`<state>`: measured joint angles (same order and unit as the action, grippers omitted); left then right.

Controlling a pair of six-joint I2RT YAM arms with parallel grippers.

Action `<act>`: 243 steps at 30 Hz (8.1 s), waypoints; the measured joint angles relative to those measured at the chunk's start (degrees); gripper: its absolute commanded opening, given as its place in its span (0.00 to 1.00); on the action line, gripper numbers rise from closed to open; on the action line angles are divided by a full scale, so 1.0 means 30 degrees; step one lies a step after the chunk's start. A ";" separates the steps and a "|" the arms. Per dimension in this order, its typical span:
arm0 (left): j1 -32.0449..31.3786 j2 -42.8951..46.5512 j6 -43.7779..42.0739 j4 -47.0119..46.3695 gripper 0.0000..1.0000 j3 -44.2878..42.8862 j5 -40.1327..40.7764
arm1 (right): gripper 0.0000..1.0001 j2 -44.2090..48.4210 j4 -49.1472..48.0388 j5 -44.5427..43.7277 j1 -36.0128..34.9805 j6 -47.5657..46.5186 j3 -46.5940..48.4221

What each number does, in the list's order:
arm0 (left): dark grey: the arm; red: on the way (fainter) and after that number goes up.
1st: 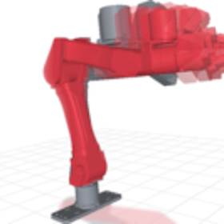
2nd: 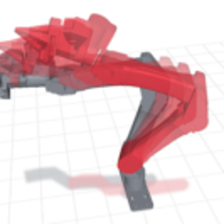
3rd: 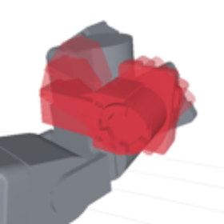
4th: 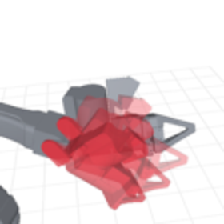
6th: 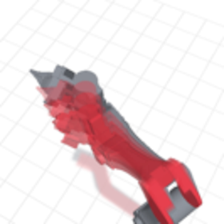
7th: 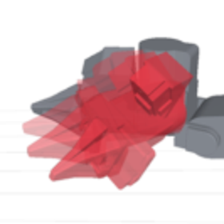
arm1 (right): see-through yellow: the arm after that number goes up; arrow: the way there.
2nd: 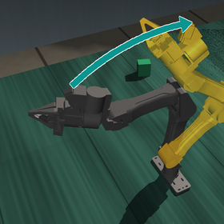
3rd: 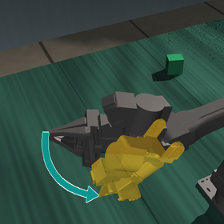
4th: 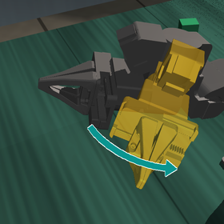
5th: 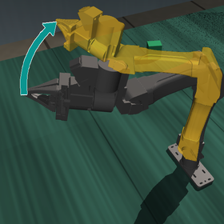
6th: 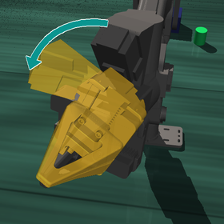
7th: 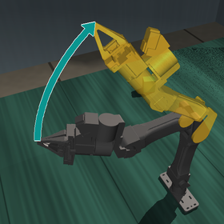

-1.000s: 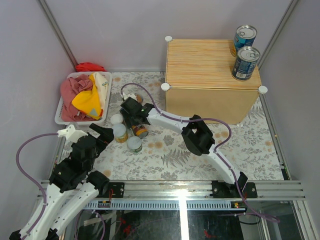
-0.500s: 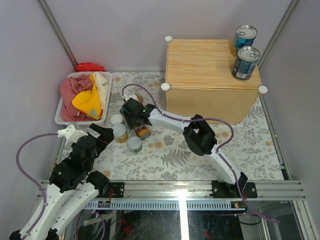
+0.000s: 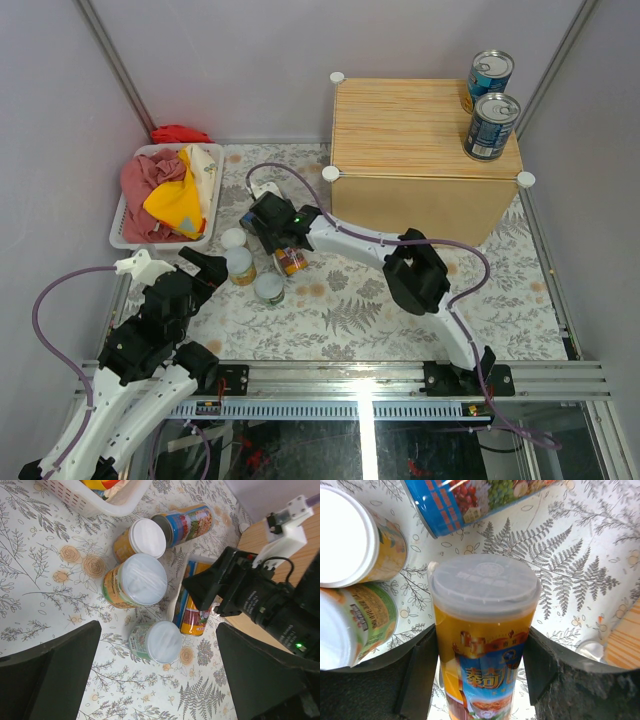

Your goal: Place and organize the canned foods onto the counter

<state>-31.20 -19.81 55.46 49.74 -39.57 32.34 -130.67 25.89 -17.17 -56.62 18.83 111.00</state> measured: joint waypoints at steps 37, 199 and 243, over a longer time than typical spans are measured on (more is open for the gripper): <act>-0.0102 0.0007 0.0007 -0.0007 1.00 0.0284 0.0007 | 0.00 0.6666 -0.3803 -0.2135 -0.1042 -0.3636 -0.2018; -0.1268 -0.2754 -0.0481 0.0408 1.00 -0.1202 0.0670 | 0.94 1.1825 -1.3435 -0.5617 1.0469 -0.7672 -0.2535; 0.5187 -2.4545 -1.2597 -0.7672 1.00 -1.0579 -0.7162 | 0.89 2.3445 -0.8007 -0.5705 0.2055 -0.3708 -1.2444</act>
<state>-15.64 -93.45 17.67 26.72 -71.31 10.85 -60.34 1.87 -34.28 -50.46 7.70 73.67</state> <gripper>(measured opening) 0.997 0.893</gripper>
